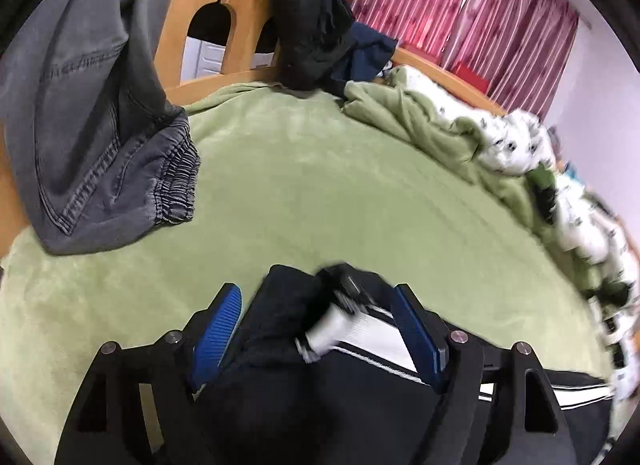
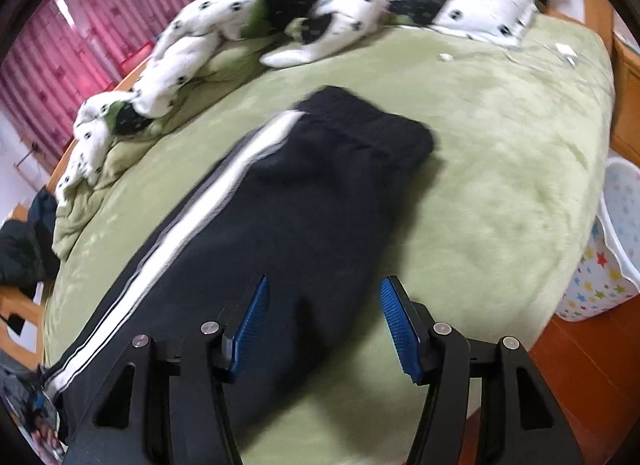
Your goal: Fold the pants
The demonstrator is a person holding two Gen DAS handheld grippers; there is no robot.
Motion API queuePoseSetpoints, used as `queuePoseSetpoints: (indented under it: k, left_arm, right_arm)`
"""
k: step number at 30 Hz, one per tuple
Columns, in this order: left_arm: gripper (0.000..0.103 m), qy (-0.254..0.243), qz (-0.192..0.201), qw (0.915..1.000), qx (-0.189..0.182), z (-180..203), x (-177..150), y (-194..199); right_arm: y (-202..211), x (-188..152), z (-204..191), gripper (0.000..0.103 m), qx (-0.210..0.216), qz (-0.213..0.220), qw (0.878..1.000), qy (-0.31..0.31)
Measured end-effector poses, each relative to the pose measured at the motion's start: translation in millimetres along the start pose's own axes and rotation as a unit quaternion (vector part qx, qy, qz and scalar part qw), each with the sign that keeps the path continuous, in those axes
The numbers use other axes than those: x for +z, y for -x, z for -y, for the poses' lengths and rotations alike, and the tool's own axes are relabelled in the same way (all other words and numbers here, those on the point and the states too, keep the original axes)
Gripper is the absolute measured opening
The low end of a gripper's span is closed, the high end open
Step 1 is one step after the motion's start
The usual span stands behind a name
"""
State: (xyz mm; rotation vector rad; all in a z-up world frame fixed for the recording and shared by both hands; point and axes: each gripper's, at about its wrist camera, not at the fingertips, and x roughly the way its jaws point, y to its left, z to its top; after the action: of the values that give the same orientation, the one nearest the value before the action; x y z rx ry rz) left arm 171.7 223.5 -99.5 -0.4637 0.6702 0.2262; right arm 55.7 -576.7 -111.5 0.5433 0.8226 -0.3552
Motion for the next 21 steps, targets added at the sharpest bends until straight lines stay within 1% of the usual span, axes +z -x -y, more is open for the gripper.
queuePoseSetpoints:
  k: [1,3,5,6,8,9,12,13,15,18,20,21]
  left_arm:
    - [0.076,-0.003,-0.009,0.9997,-0.021,-3,-3,5]
    - [0.076,-0.006,-0.028,0.9986,-0.044,-10,-15,16]
    - [0.076,-0.007,-0.047,0.9964,-0.071,-17,-32,25]
    - [0.076,-0.008,-0.067,0.9937,-0.09,-21,-47,32]
    - [0.076,-0.007,-0.089,0.9894,-0.115,-28,-71,43]
    - [0.075,-0.005,-0.097,0.9879,-0.12,-32,-82,47]
    - [0.074,0.015,-0.099,0.9835,-0.151,-49,-114,59]
    - [0.074,0.02,-0.099,0.9825,-0.157,-54,-122,60]
    - [0.073,0.033,-0.099,0.9823,-0.156,-61,-126,58]
    - [0.072,0.065,-0.103,0.9811,-0.15,-71,-127,50]
    - [0.072,0.085,-0.094,0.9793,-0.158,-79,-124,47]
    - [0.072,0.091,-0.094,0.9799,-0.151,-81,-123,43]
  right_arm:
    - [3,-3,-14,0.058,0.004,0.005,1.0,0.011]
    - [6,-8,-36,0.058,0.01,0.006,1.0,0.024]
    - [8,-13,-58,0.058,0.03,0.001,0.999,0.031]
    - [9,-15,-70,0.058,0.041,-0.002,0.999,0.035]
    - [12,-22,-96,0.058,0.06,-0.005,0.997,0.045]
    - [13,-25,-106,0.058,0.068,-0.006,0.996,0.05]
    - [14,-35,-141,0.058,0.096,-0.015,0.993,0.068]
    - [14,-38,-152,0.058,0.103,-0.017,0.992,0.072]
    - [16,-46,-175,0.058,0.118,-0.021,0.989,0.082]
    - [24,-56,-201,0.058,0.148,-0.025,0.985,0.09]
    - [30,-64,-215,0.058,0.169,-0.029,0.981,0.095]
    - [33,-67,-222,0.058,0.175,-0.031,0.979,0.1]
